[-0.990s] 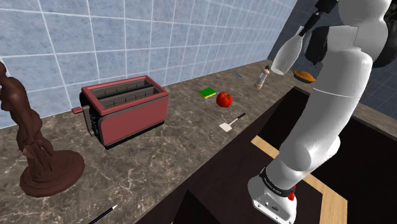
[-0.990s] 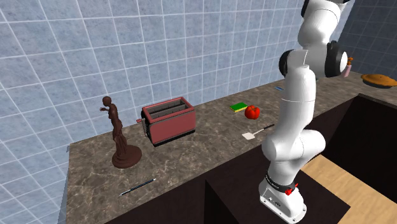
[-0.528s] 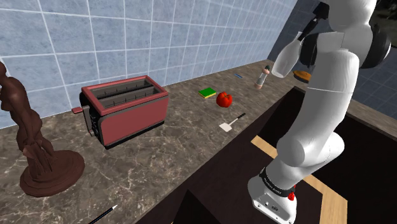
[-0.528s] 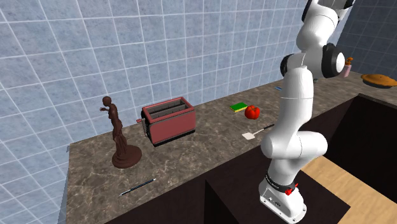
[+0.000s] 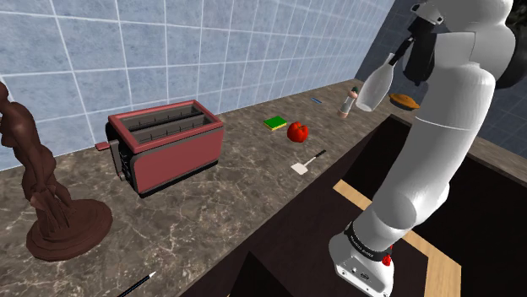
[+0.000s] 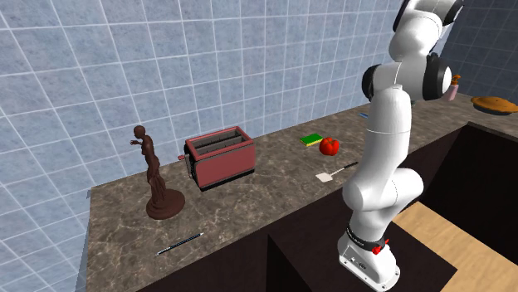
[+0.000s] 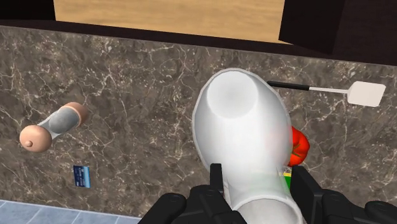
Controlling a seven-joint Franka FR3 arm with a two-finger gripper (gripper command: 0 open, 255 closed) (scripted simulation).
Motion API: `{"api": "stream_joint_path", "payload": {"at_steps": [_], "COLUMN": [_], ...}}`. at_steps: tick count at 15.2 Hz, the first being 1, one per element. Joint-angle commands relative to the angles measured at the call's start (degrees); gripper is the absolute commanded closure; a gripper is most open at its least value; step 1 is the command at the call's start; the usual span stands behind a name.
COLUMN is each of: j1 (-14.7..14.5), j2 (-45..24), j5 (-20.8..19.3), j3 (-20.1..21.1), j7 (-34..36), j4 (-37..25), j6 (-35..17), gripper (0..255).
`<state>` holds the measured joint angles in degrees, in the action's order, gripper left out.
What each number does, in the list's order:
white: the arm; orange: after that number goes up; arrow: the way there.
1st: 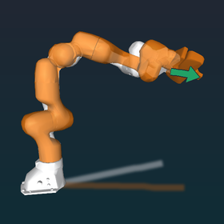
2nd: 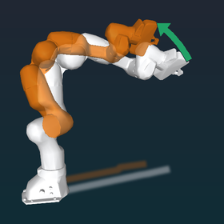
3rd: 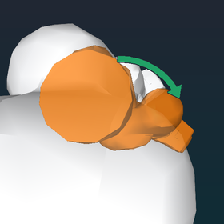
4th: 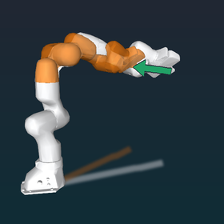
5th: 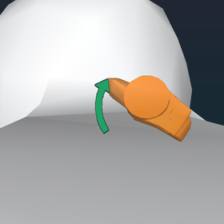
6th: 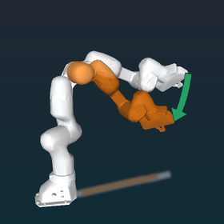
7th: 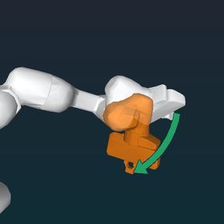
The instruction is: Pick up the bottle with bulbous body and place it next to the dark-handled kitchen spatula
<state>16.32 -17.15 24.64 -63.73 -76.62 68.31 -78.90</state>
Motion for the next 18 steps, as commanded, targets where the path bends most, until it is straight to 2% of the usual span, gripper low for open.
{"api": "stream_joint_path", "payload": {"at_steps": [1,9,18], "j1": [-1.80,-7.92,-11.57], "j2": [1.07,5.49,8.67], "j5": [-1.14,-5.48,-8.35], "j3": [-0.38,-1.53,-1.88], "j7": [0.19,1.08,1.71], "j4": [2.68,13.38,22.84], "j6": [-2.07,-10.44,-18.56], "gripper": [255,255,255]}}
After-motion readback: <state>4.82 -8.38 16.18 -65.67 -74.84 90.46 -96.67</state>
